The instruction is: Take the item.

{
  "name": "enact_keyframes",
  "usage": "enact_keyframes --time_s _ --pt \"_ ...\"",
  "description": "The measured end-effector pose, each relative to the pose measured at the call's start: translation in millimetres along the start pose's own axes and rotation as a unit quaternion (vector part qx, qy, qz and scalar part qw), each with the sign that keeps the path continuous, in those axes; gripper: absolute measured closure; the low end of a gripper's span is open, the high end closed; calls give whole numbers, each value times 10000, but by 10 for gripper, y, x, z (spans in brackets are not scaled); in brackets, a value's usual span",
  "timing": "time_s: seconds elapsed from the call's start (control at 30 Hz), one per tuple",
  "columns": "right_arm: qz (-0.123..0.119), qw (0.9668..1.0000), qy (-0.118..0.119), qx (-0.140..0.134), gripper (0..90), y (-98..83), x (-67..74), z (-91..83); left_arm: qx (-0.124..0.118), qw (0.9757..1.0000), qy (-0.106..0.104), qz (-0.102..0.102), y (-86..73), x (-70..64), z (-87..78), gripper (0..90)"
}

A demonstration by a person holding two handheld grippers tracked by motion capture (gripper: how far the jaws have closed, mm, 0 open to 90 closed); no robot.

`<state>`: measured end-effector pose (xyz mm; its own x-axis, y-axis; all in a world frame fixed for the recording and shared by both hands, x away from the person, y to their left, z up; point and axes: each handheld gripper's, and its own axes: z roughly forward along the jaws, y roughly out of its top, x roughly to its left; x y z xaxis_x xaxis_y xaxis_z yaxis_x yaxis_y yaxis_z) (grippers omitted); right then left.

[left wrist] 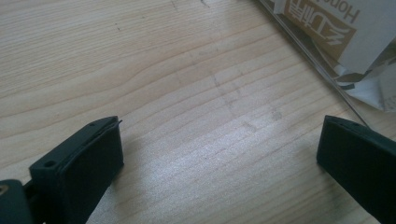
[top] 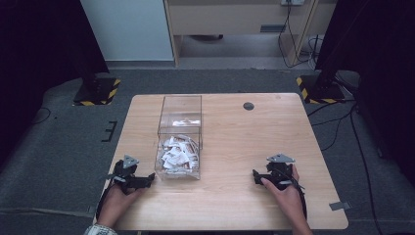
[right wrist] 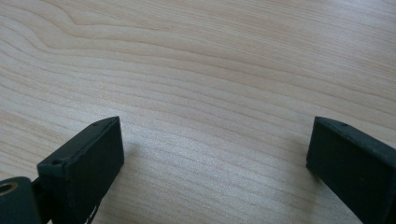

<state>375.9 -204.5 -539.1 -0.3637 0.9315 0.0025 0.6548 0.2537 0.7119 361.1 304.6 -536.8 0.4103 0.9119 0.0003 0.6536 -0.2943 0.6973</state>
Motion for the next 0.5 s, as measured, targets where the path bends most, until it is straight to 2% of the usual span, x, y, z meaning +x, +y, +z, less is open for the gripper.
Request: enact_keyframes --time_s 0.47,0.5 --pt "3 10000 6 -2 44 0 11 -2 0 10000 -1 1 0 0 0 0" --pt "-56 10000 77 8 65 3 31 -11 1 10000 0 0 0 0 0 0"
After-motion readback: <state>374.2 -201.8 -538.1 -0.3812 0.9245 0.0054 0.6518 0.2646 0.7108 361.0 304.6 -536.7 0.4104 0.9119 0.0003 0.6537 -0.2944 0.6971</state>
